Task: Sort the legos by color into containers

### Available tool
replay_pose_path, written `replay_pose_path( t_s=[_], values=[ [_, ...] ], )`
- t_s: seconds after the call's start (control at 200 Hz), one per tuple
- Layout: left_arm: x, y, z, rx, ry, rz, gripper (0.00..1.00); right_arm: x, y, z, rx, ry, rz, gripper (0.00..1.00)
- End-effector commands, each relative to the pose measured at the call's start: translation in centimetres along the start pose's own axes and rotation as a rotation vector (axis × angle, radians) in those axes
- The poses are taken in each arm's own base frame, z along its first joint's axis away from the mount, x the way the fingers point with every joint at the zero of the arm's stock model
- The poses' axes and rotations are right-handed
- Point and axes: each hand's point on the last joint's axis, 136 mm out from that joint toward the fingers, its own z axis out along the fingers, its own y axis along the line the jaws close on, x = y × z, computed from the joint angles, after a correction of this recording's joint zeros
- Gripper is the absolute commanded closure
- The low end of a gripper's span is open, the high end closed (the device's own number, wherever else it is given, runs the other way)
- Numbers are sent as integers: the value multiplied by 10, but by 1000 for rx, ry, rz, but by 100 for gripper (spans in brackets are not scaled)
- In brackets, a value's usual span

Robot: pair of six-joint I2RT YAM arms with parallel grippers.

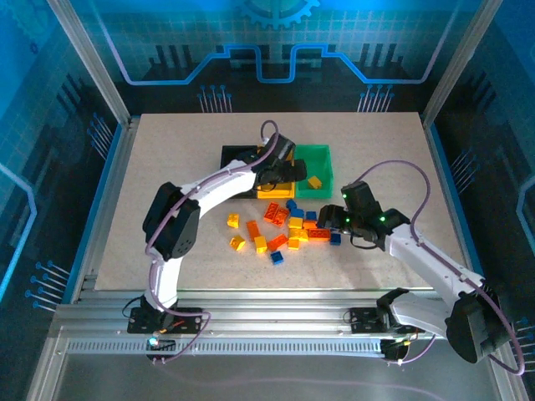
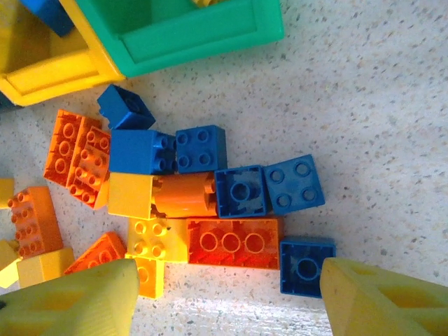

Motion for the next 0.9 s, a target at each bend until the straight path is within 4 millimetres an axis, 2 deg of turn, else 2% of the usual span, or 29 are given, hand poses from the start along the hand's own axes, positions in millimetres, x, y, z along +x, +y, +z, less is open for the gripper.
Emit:
replay_pose_path(
  t_s=[0.0, 0.115, 0.175, 0.3, 0.48, 0.605, 0.76, 0.825, 0.895],
  values=[
    [-7, -43, -63, 177, -63, 12, 1, 8, 5, 10, -40, 50, -23, 30],
    [14, -50, -97, 259, -81, 17, 1, 9, 23, 27, -113, 109, -87, 32],
    [27, -47, -111, 281, -89, 23, 1, 10, 30, 37, -138, 140, -102, 32],
    [60, -20, -129, 274, -86, 11, 1, 16, 34, 56, -135, 179, -115, 33],
    [83, 23, -155, 254, -131, -44, 1, 33, 33, 70, -96, 233, -121, 34],
    [93, 47, -166, 209, -153, -50, 1, 60, 22, 67, -31, 295, -106, 35],
    [95, 67, -175, 175, -197, -59, 1, 105, 28, 45, -28, 373, -111, 35],
    [97, 74, -177, 168, -207, -67, 1, 115, 31, 31, -22, 370, -121, 35],
    [99, 80, -178, 165, -210, -75, 1, 114, 34, 16, -14, 337, -146, 34]
  ],
)
